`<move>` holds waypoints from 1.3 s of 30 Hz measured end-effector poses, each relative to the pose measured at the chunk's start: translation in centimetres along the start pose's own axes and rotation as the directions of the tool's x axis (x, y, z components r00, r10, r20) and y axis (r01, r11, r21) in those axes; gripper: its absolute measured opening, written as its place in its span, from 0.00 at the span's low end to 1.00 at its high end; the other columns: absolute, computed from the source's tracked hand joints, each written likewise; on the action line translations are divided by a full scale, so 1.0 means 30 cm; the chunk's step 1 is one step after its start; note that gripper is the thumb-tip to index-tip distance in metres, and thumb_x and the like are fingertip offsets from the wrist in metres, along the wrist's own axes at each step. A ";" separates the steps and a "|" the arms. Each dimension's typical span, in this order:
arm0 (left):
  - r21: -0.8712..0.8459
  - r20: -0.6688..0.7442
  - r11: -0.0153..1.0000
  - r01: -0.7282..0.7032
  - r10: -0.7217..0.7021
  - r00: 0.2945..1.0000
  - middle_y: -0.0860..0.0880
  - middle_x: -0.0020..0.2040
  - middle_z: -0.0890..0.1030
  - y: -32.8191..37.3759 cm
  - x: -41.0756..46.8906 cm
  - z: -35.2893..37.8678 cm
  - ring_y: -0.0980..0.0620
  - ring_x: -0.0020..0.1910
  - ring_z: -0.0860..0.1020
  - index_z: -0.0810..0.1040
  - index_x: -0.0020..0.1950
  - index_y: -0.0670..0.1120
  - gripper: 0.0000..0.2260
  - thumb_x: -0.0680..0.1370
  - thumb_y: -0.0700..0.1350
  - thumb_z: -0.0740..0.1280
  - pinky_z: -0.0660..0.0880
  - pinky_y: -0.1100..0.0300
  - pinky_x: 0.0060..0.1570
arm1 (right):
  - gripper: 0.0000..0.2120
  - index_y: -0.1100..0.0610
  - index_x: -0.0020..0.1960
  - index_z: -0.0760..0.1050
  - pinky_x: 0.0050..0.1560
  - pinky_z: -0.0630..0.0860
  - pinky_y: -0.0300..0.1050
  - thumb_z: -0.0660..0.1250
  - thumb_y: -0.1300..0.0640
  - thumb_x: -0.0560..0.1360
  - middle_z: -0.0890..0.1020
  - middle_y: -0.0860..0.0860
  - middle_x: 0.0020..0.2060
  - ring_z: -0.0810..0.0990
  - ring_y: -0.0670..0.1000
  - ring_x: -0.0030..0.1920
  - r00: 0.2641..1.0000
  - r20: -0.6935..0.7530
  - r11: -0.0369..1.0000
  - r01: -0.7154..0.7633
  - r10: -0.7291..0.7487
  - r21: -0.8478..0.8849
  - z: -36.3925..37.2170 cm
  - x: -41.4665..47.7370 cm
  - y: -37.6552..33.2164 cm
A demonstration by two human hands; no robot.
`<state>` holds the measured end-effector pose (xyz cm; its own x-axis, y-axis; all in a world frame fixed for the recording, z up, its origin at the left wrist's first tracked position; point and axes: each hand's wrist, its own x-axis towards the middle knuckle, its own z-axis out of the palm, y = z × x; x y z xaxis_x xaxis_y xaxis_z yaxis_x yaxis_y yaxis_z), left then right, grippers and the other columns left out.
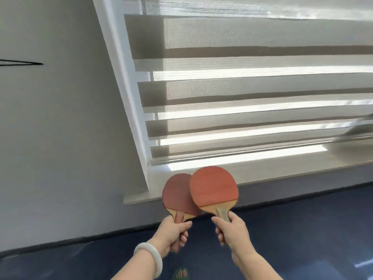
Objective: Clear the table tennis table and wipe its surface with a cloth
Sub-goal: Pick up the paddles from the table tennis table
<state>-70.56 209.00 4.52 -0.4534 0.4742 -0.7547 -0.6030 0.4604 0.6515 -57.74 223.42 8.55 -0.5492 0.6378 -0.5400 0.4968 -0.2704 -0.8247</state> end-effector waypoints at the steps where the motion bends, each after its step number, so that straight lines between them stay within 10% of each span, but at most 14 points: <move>1: -0.010 -0.007 1.000 0.013 -0.013 1.000 0.47 0.28 0.76 0.008 0.023 -0.001 0.54 0.23 0.71 0.69 0.48 0.43 0.11 0.77 0.42 0.72 0.68 0.63 0.25 | 0.04 0.61 0.45 0.76 0.23 0.65 0.41 0.70 0.62 0.74 0.74 0.52 0.26 0.67 0.48 0.24 1.000 0.012 1.000 -0.015 0.015 -0.005 0.004 0.031 -0.006; 19: 0.035 -0.107 0.999 0.030 -0.026 0.994 0.45 0.32 0.76 0.073 0.335 -0.045 0.52 0.25 0.71 0.71 0.49 0.43 0.09 0.76 0.41 0.71 0.70 0.59 0.27 | 0.05 0.60 0.48 0.77 0.24 0.67 0.41 0.70 0.60 0.75 0.75 0.52 0.26 0.69 0.49 0.24 0.960 0.248 0.982 -0.091 0.131 -0.164 0.170 0.450 0.020; 31: 0.067 -0.230 0.997 -0.036 0.051 0.972 0.42 0.54 0.83 0.000 0.340 -0.103 0.43 0.50 0.82 0.77 0.58 0.42 0.12 0.75 0.36 0.71 0.78 0.51 0.55 | 0.05 0.59 0.52 0.76 0.38 0.79 0.43 0.70 0.61 0.77 0.80 0.54 0.35 0.77 0.50 0.33 0.915 0.344 0.968 -0.143 0.208 -0.205 0.188 0.516 0.062; 39: 0.038 -0.324 0.998 -0.058 0.067 0.944 0.46 0.55 0.81 0.031 0.390 -0.090 0.49 0.51 0.81 0.71 0.60 0.45 0.15 0.76 0.38 0.71 0.77 0.58 0.51 | 0.12 0.59 0.57 0.75 0.39 0.80 0.42 0.71 0.63 0.76 0.81 0.55 0.40 0.79 0.50 0.36 0.932 0.313 0.978 -0.139 0.182 -0.156 0.240 0.547 0.076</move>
<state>-78.20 212.97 -3.92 -0.6814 0.2350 -0.6932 -0.5501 0.4604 0.6967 -70.47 228.08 -3.41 -0.6314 0.3197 -0.7065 0.6671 -0.2406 -0.7051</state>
